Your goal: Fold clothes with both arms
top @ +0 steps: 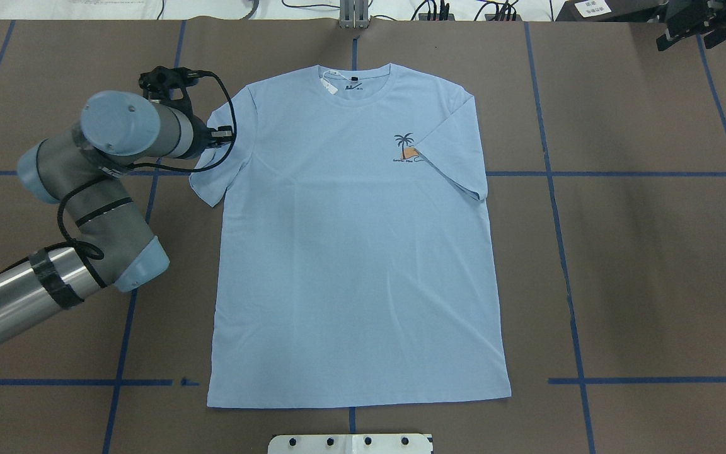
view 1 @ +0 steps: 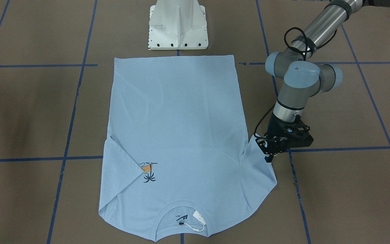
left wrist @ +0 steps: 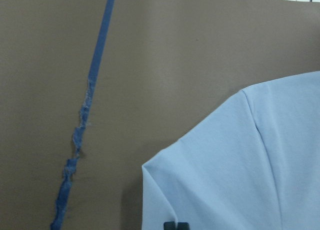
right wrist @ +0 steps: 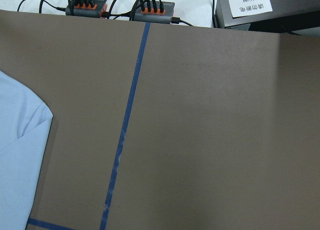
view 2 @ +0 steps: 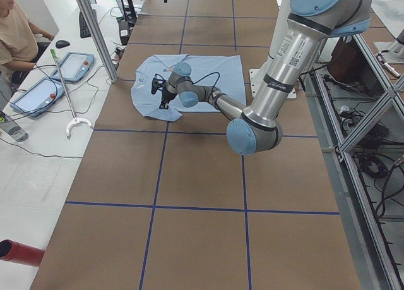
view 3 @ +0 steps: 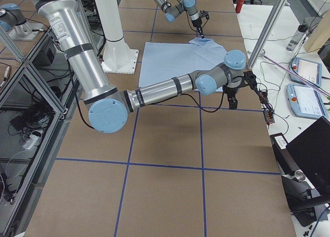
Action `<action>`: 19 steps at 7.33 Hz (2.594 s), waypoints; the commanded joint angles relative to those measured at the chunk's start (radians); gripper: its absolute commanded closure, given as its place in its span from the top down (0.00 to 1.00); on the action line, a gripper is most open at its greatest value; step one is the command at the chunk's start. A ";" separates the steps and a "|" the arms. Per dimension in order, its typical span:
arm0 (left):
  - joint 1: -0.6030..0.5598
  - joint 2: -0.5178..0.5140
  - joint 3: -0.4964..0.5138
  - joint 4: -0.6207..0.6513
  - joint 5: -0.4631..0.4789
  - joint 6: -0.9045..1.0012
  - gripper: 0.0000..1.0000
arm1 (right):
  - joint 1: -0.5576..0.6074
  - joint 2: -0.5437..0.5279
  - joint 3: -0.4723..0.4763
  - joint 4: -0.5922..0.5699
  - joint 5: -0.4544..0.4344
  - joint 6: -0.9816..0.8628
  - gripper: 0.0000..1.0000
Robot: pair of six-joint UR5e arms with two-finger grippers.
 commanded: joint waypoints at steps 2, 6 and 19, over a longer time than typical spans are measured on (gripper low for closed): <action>0.058 -0.137 0.053 0.153 0.021 -0.068 0.00 | -0.001 0.002 -0.002 0.000 -0.001 0.000 1.00; 0.056 -0.220 0.181 0.148 0.044 -0.068 0.00 | -0.002 0.001 -0.004 0.000 -0.001 0.002 1.00; 0.056 0.076 -0.294 0.098 -0.042 0.064 1.00 | -0.273 -0.235 0.299 0.278 -0.218 0.582 1.00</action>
